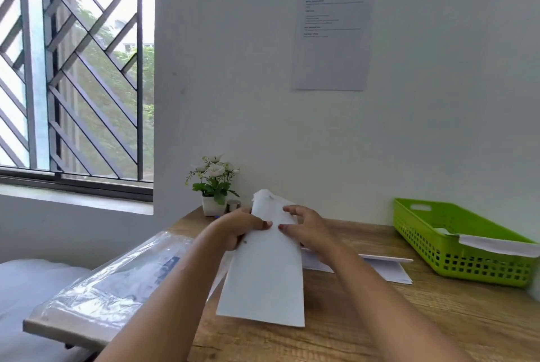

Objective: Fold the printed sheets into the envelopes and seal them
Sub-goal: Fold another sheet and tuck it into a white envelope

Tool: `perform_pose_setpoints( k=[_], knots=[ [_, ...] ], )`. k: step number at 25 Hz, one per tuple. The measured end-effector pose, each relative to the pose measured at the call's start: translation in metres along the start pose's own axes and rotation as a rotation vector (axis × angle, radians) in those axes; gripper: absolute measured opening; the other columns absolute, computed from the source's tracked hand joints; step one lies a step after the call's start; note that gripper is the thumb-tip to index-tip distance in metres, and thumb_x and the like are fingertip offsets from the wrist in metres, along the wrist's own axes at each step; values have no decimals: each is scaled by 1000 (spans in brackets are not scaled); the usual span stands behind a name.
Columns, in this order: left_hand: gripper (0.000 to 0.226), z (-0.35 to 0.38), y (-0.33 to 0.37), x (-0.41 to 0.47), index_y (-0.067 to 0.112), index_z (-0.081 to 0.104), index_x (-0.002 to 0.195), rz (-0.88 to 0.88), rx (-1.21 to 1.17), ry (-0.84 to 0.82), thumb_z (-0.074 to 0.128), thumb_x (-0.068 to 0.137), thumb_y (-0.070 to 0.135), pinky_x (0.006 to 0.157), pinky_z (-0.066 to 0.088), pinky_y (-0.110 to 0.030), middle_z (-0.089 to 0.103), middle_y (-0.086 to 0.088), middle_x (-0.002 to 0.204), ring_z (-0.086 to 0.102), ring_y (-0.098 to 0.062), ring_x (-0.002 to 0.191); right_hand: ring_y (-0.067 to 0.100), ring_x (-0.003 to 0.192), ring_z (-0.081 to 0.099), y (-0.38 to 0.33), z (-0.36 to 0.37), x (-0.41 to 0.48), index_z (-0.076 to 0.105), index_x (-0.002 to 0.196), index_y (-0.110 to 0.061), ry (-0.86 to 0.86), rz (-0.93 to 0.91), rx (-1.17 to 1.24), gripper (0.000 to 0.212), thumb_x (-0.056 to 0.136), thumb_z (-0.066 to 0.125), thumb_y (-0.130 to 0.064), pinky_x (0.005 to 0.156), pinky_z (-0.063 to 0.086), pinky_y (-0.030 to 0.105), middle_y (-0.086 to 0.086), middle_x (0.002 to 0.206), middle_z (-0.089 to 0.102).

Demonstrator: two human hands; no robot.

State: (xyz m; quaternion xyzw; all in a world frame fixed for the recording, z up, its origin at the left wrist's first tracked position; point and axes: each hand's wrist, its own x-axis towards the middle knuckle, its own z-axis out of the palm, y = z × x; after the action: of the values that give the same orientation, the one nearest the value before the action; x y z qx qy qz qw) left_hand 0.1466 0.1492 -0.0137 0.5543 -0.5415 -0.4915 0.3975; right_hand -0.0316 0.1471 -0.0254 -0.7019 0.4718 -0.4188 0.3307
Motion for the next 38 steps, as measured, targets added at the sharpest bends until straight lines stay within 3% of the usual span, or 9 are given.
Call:
perform_pose_setpoints(
  k=[3, 6, 11, 16, 21, 26, 30, 36, 38],
  knots=[
    [82, 26, -4, 26, 13, 38, 137, 8, 81, -27, 81, 68, 17, 83, 55, -48, 58, -14, 123, 62, -31, 103, 14, 115, 52, 24, -20, 4, 61, 123, -19, -19, 26, -187, 39, 85, 69, -18, 99, 44, 28, 1, 134, 54],
    [93, 45, -9, 44, 26, 15, 146, 102, 242, -7, 75, 77, 11, 73, 57, -35, 44, -10, 135, 54, -26, 108, 14, 120, 51, 33, -34, 9, 62, 122, -21, -144, 21, -437, 37, 85, 68, -19, 98, 42, 26, 0, 134, 55],
    [32, 51, -28, 53, 28, 63, 115, 226, 541, 90, 62, 87, 12, 68, 55, -23, 48, -4, 132, 58, -19, 96, 17, 131, 43, 41, -63, 10, 44, 140, -29, -340, 134, -661, 65, 82, 73, -31, 107, 37, 32, -4, 147, 41],
    [53, 64, -32, 45, 20, 49, 137, 283, 795, 139, 65, 87, 27, 108, 30, -29, 29, -7, 148, 37, -25, 132, 17, 129, 46, 59, -92, -3, 47, 138, -22, -291, 302, -752, 73, 76, 73, -51, 110, 35, 34, -2, 142, 48],
    [75, 68, -37, 34, 16, 33, 146, 188, 1163, 3, 45, 88, 62, 116, 10, -49, -6, -9, 159, 2, -36, 145, 18, 122, 50, 57, -85, -6, 54, 127, -20, -199, 349, -907, 68, 75, 66, -62, 104, 39, 32, 1, 134, 54],
    [84, 72, -38, 34, 20, 11, 151, 154, 1263, -115, 26, 87, 72, 116, 9, -53, 6, -8, 159, 8, -32, 145, 19, 114, 50, 59, -81, -5, 53, 117, -19, -189, 441, -961, 78, 66, 61, -77, 93, 40, 33, 4, 134, 53],
    [84, 78, -45, 39, 22, 15, 150, 162, 1261, -50, 23, 85, 75, 114, 11, -56, 11, -7, 159, 13, -32, 144, 17, 93, 49, 57, -80, -5, 47, 84, -22, -155, 449, -792, 46, 72, 72, -58, 65, 39, 25, 1, 103, 52],
    [72, 86, -45, 39, 20, 34, 142, 209, 1273, 82, 25, 89, 69, 105, 28, -52, 33, -7, 148, 28, -30, 137, 19, 96, 58, 51, -69, -3, 58, 96, -18, -104, 418, -627, 26, 81, 74, -32, 78, 46, 29, 5, 106, 62],
    [67, 87, -44, 37, 20, 37, 140, 231, 1279, 117, 27, 91, 66, 102, 32, -49, 37, -7, 145, 29, -29, 135, 21, 101, 57, 47, -66, -4, 59, 112, -16, -139, 428, -648, 36, 83, 71, -34, 81, 47, 31, 7, 116, 60]
  ],
)
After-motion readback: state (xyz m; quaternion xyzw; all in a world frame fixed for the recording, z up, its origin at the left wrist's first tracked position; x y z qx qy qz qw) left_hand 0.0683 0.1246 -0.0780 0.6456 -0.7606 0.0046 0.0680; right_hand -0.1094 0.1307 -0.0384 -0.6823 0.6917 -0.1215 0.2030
